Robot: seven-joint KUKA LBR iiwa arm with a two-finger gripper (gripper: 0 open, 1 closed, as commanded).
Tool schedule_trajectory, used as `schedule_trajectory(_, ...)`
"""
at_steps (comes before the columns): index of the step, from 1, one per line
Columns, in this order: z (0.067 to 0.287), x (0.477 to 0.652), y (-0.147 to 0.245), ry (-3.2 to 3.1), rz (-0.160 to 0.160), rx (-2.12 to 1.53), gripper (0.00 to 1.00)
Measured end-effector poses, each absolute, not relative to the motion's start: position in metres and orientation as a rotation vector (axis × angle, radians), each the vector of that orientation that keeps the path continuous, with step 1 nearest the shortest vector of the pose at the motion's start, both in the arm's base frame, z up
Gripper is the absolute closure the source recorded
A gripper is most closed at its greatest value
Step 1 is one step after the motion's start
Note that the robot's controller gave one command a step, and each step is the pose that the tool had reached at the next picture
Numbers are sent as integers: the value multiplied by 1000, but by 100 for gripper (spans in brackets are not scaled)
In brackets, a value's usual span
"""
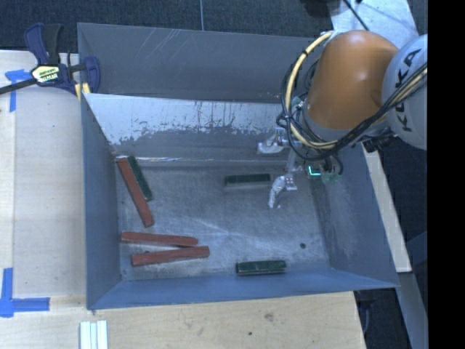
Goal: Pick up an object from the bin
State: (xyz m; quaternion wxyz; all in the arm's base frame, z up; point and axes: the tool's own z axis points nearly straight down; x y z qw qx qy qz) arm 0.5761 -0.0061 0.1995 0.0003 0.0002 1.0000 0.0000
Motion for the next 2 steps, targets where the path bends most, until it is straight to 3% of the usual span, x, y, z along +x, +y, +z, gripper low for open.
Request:
schedule_trajectory(1,201,577,-6,3138,0,1,0)
schedule_trajectory(2,82,608,-29,3127,0,-130,100)
